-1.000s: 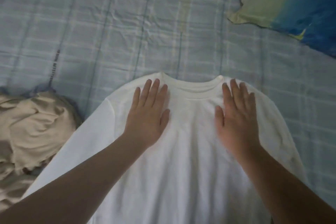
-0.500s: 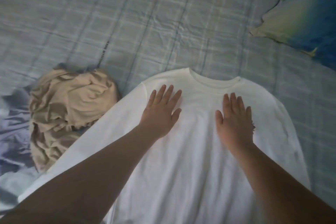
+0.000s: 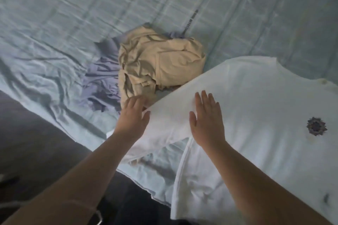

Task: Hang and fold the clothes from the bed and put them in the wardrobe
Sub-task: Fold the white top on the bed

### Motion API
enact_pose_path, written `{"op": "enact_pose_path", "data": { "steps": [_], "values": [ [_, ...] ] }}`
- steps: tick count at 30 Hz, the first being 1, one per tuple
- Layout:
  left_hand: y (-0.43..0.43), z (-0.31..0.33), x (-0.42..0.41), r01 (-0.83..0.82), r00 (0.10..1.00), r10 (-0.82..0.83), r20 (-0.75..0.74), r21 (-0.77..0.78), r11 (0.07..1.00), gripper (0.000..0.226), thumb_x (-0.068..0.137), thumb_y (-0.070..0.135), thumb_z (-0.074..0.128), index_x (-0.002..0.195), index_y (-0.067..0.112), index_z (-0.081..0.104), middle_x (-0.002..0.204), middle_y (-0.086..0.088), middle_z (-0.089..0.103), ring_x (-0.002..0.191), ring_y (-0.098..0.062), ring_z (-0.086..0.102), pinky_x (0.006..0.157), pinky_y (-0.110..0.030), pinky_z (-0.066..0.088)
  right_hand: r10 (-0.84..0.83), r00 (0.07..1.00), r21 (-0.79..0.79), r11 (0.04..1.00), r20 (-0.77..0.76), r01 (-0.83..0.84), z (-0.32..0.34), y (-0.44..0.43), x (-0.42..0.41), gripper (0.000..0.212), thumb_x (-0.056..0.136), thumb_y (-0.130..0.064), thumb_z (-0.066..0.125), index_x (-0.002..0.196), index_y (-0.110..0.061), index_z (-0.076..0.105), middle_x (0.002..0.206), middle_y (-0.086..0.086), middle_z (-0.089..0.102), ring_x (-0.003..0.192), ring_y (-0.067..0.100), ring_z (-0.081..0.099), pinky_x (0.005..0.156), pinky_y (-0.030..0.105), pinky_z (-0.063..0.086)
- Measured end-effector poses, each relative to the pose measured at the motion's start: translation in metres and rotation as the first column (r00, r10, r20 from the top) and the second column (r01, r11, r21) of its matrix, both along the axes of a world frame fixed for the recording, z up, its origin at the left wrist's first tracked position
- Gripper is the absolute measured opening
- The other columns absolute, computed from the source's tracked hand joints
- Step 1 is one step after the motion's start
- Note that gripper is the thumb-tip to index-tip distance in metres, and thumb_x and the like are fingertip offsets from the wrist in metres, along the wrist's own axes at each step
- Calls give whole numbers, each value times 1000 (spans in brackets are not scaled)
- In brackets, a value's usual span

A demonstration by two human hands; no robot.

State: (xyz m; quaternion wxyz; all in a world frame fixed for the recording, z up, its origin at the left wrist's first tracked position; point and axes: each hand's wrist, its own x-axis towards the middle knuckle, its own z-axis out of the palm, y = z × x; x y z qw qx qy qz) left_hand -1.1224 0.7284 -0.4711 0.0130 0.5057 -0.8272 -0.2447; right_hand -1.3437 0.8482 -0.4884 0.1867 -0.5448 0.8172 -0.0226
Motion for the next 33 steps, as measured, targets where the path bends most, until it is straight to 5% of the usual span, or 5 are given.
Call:
{"op": "enact_pose_path", "data": {
  "steps": [6,12,19,29,33],
  "values": [
    [-14,-3,79,-177,984,167,57,330,927,47,86,39,72,121,14,54,113,-4,59,105,-28,55,92,-43,46,-8,999,145,989,-44,15,-12,-35,61,62,100,-29,32,158,-11,16,165,12,17,151,30,17,119,51,23],
    [-34,-14,96,126,923,-306,235,566,815,59,91,54,60,139,21,52,131,-2,61,117,-22,57,97,-34,45,-67,992,175,981,-106,85,-21,-45,73,61,100,-27,33,157,-11,17,164,15,17,151,31,18,118,53,24],
    [-90,28,109,207,966,-250,-72,792,574,24,88,37,73,109,42,63,107,25,67,103,1,63,87,-19,51,-73,996,155,985,-51,80,-8,-45,67,60,103,-31,26,158,-13,14,165,12,14,151,30,15,122,51,16],
    [-184,103,93,300,953,-200,-227,621,724,26,70,51,67,94,42,65,90,28,66,83,6,63,65,-10,42,-108,994,21,994,-31,108,21,-96,68,61,98,-35,19,151,-7,32,157,18,33,146,35,26,117,55,25],
    [-225,81,99,269,954,-299,-17,484,832,35,76,58,69,101,33,66,97,18,63,91,-7,61,68,-14,38,-153,987,13,988,-49,154,7,-122,77,62,98,-37,20,153,-10,30,157,16,33,144,35,29,116,56,25]
  ]
}}
